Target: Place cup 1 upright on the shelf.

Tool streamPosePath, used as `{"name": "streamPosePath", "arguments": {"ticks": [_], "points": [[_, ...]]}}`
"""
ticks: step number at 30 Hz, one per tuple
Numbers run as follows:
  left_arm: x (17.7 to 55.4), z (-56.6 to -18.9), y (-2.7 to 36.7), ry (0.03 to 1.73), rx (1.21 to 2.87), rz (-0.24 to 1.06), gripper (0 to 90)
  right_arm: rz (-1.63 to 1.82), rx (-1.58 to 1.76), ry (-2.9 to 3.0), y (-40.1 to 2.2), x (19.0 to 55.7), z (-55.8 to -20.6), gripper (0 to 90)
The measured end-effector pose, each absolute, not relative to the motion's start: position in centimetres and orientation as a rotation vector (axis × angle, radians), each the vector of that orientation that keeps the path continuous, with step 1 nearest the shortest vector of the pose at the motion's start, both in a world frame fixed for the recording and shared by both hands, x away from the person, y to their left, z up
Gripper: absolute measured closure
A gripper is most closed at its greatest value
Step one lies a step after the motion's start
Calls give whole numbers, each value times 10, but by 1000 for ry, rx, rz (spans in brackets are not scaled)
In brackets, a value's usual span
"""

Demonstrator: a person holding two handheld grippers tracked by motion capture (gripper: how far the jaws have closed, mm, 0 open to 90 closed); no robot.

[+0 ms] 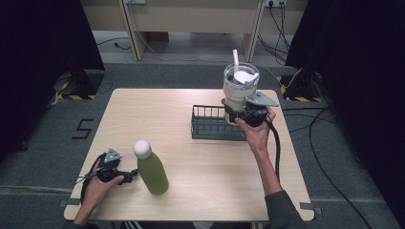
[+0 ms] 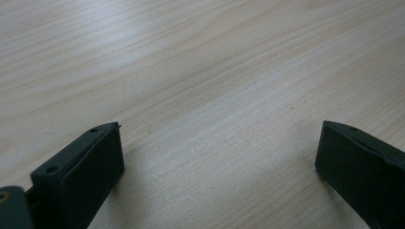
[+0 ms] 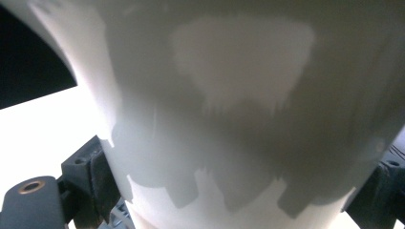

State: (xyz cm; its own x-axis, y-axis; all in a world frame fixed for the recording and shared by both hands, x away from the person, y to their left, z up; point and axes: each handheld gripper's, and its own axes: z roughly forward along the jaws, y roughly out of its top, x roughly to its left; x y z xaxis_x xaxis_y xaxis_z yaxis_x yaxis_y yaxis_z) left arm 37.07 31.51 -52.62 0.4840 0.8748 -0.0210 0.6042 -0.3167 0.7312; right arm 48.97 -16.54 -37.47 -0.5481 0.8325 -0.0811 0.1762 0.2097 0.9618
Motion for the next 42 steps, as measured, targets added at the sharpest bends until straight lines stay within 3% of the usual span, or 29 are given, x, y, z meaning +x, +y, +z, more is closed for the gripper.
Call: {"name": "streamPosePath", "arguments": {"ticks": [19, 42], "points": [[371, -526, 315, 1217, 2042, 503, 17, 1328, 1006, 1823, -175, 517, -391, 109], [371, -526, 315, 1216, 2042, 502, 17, 1327, 1026, 1827, -174, 522, -413, 109]]}}
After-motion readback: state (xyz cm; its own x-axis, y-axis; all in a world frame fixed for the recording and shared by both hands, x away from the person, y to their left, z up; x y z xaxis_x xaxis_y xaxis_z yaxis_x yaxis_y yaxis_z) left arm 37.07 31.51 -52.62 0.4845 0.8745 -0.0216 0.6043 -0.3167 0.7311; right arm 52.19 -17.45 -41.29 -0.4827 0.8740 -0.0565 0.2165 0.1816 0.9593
